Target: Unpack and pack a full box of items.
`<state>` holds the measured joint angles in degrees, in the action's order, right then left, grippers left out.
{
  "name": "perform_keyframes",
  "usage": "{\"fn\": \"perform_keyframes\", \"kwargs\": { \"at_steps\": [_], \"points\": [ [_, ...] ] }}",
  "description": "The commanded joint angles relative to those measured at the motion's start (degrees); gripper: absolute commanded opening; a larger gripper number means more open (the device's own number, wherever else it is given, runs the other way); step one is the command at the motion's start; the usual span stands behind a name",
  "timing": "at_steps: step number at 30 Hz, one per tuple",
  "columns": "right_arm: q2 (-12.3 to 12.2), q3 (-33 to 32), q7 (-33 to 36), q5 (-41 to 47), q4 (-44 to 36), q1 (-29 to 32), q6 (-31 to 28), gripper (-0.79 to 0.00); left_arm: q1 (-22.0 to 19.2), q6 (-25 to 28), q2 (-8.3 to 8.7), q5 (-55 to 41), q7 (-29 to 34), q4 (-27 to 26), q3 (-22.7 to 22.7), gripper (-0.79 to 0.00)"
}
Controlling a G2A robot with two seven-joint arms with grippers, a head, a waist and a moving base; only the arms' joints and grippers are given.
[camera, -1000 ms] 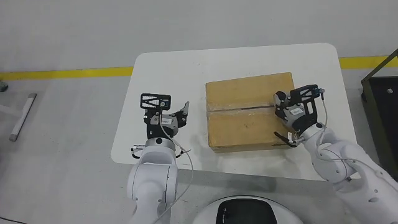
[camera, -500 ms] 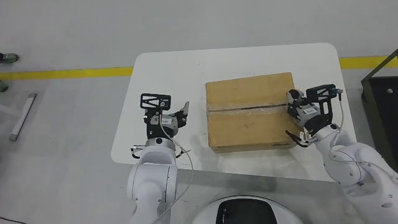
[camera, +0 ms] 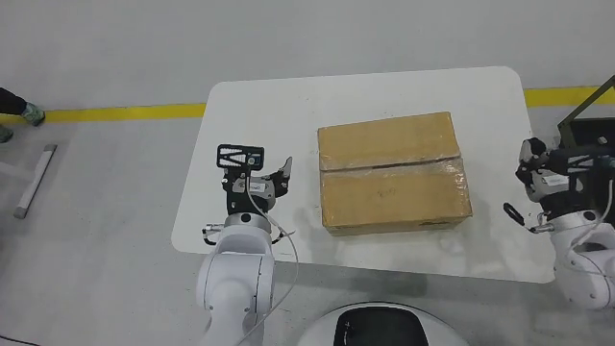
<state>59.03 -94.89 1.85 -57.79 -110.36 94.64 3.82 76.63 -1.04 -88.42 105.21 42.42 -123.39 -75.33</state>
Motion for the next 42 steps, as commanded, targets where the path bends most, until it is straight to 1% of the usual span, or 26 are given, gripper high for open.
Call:
{"fn": "perform_keyframes", "kwargs": {
  "at_steps": [1, 6, 9, 12, 14, 16, 19, 21, 24, 27, 30, 33, 38, 41, 42],
  "points": [
    [0.2, 2.1, 0.5, -1.5, 0.0, 1.1, -0.8, -0.785, 0.0, 0.0, 0.00, 0.0, 0.0, 0.0, 0.0, 0.000],
    [0.7, 8.5, 1.5, -5.6, 0.4, 0.9, -2.7, -0.785, 0.0, 0.0, 0.00, 0.0, 0.0, 0.0, 0.0, 0.000],
    [1.1, 11.5, 1.7, -7.4, 0.0, 0.1, -2.6, -0.785, 0.0, 0.0, 0.00, 0.0, 0.0, 0.0, 0.0, 0.000],
    [1.4, 12.9, 1.6, -8.4, -0.3, -0.5, -2.3, -0.785, 0.0, 0.0, 0.00, 0.0, 0.0, 0.0, 0.0, 0.000],
    [1.5, 12.4, 1.3, -8.6, -0.7, -0.6, -1.8, -0.785, 0.1, 0.0, 0.01, -0.1, -0.3, 0.0, 0.0, 0.000],
    [1.5, 10.7, 0.9, -8.2, -1.5, 0.1, -1.3, -0.785, 0.7, -0.2, 0.04, -1.2, -2.0, -0.3, -0.1, 0.000],
    [1.3, 6.2, 0.2, -8.7, -4.0, 2.3, -0.6, -0.785, 1.5, 0.6, 0.11, -3.4, -4.5, -1.5, -0.1, 0.000],
    [1.2, 2.6, 0.1, -9.0, -6.4, 4.5, -0.2, -0.785, 2.2, 1.6, 0.21, -4.5, -5.4, -2.2, -0.2, 0.000],
    [1.0, -3.3, 1.5, -10.3, -10.3, 8.8, 0.0, -0.785, 3.2, 4.6, 0.43, -5.8, -7.0, -4.5, 0.7, 0.000],
    [0.9, -8.4, 2.3, -12.3, -13.1, 12.9, -1.3, -0.785, 4.2, 5.0, 0.53, -7.0, -7.0, -5.8, 0.8, 0.000],
    [1.0, -12.5, 2.4, -13.5, -15.5, 17.0, -2.7, -0.785, 5.0, 4.3, 0.64, -6.3, -7.3, -5.3, 1.0, 0.000],
    [1.2, -15.4, 1.6, -12.3, -17.0, 19.9, -4.5, -0.785, 5.9, 3.6, 0.74, -5.7, -7.7, -4.9, 1.2, 0.000],
    [1.6, -19.8, 2.1, -9.6, -19.7, 22.8, -6.7, -0.785, 7.6, 3.5, 1.02, -4.0, -8.2, -4.2, 1.1, 0.000],
    [1.8, -21.4, 3.0, -9.0, -20.8, 23.4, -7.8, -0.785, 8.6, 2.6, 1.12, -3.2, -8.2, -3.3, 1.0, 0.000],
    [1.9, -21.5, 3.4, -9.0, -20.5, 23.5, -8.2, -0.711, 8.7, 2.2, 1.13, -3.0, -8.1, -3.0, 1.0, 0.000]
  ]
}}
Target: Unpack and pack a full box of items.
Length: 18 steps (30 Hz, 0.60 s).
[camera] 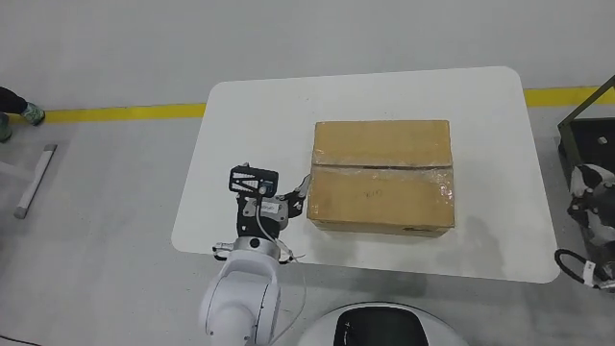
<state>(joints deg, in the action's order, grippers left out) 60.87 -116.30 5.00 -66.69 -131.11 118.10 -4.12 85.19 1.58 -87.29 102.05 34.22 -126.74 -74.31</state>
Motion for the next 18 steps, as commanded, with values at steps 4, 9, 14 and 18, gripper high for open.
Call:
{"fn": "perform_keyframes", "kwargs": {
  "at_steps": [4, 9, 14, 18],
  "points": [
    [0.2, 0.6, 1.1, -0.1, 1.8, -0.4, -1.4, 0.000, 0.3, -1.0, 0.05, 1.0, -0.5, 0.9, 0.6, 0.000],
    [0.2, 0.6, 1.1, -0.1, 1.8, -0.4, -1.4, -0.440, 0.3, -1.0, 0.06, 1.0, -0.5, 0.9, 0.6, -0.001],
    [0.2, 0.6, 1.1, -0.1, 1.8, -0.4, -1.4, -0.177, 0.3, -1.0, 0.05, 1.0, -0.5, 0.9, 0.6, -0.001],
    [0.2, 0.6, 1.1, -0.1, 1.8, -0.4, -1.4, -0.046, 0.3, -1.0, 0.05, 1.0, -0.5, 0.9, 0.6, -0.001]
  ]
}}
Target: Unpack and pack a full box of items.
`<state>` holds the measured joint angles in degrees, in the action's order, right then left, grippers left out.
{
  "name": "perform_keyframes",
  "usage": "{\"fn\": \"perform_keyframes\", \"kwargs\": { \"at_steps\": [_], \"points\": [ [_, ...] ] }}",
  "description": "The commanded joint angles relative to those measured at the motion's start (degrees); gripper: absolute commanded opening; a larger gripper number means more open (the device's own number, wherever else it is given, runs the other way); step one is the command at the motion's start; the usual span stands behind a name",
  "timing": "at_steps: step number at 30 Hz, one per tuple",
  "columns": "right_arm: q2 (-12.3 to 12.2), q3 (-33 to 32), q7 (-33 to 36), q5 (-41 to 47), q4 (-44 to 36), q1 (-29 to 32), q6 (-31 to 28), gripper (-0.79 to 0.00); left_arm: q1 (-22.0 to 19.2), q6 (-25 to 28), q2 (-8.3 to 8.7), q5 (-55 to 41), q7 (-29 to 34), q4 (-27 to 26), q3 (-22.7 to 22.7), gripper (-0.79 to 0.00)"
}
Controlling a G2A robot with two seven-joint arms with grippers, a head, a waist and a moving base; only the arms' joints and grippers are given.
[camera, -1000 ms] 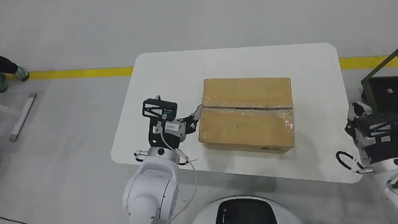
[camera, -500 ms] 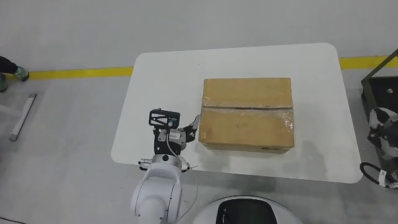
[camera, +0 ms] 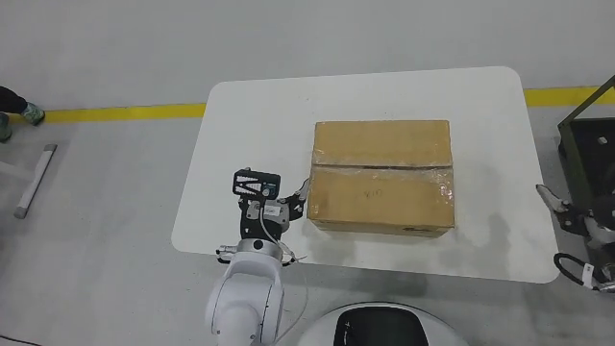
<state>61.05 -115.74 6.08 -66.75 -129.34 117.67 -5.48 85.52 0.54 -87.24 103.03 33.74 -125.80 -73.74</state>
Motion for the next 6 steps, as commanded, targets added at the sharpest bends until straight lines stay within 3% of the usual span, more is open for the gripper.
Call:
{"fn": "perform_keyframes", "kwargs": {
  "at_steps": [1, 6],
  "points": [
    [0.0, 0.0, 0.0, 0.0, 0.0, 0.0, 0.0, -0.030, 0.0, 0.0, 0.00, 0.0, 0.0, 0.0, 0.0, 0.000],
    [0.0, 0.0, 0.0, 0.0, 0.0, 0.0, 0.0, -0.001, 0.0, 0.0, 0.00, 0.0, 0.0, 0.0, 0.0, 0.000]
  ]
}}
